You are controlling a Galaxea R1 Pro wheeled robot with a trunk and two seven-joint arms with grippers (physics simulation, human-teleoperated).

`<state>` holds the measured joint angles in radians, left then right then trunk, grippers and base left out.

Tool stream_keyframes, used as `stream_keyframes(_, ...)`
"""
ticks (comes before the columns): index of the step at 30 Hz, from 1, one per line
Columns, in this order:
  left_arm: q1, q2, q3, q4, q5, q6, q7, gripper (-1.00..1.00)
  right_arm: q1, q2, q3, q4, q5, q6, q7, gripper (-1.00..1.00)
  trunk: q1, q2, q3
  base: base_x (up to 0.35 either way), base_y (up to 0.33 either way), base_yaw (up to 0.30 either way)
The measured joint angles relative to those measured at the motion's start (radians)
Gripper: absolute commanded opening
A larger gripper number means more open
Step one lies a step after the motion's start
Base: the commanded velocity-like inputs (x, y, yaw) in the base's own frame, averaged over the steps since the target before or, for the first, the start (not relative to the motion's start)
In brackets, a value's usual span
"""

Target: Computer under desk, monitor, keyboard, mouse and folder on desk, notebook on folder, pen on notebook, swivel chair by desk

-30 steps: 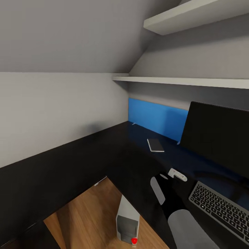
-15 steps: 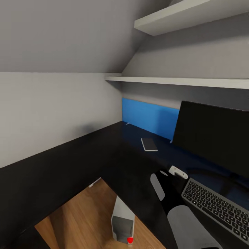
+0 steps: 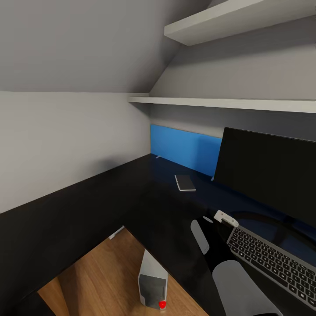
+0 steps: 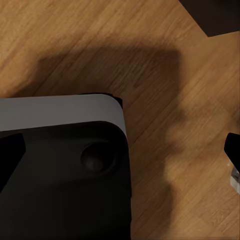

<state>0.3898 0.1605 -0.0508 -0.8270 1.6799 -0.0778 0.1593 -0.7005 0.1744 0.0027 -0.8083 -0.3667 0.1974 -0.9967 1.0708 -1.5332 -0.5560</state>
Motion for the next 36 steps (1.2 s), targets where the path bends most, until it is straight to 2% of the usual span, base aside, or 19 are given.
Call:
stream_keyframes(4, 0.000, 0.000, 0.002, 0.000, 0.003, 0.003, -0.004, 1.00, 0.000, 0.000, 0.000, 0.000, -0.014, 0.001, 0.001, -1.00, 0.000, 0.000, 0.000, 0.000, 0.000, -0.005)
stream_keyframes(12, -0.002, 0.001, 0.006, 0.000, 0.005, -0.007, -0.009, 1.00, -0.001, 0.000, 0.000, 0.000, -0.019, 0.004, 0.001, -1.00, 0.031, -0.056, -0.025, 0.000, 0.000, 0.000)
stream_keyframes(26, -0.002, -0.001, 0.003, 0.002, 0.004, -0.007, 0.003, 1.00, -0.002, 0.000, 0.000, 0.000, -0.019, 0.005, 0.000, -1.00, 0.031, -0.056, -0.027, 0.000, 0.000, -0.068)
stream_keyframes(33, -0.002, -0.002, 0.002, 0.030, 0.002, -0.009, 0.002, 1.00, -0.002, 0.000, 0.000, 0.000, -0.021, 0.005, 0.002, -1.00, 0.031, -0.056, -0.027, 0.010, 0.000, -0.004)
stream_keyframes(36, -0.003, -0.001, 0.003, 0.034, 0.004, -0.008, 0.003, 1.00, -0.002, 0.000, -0.001, 0.000, -0.048, 0.004, 0.004, -1.00, 0.031, -0.056, -0.027, 0.004, 0.000, 0.000)
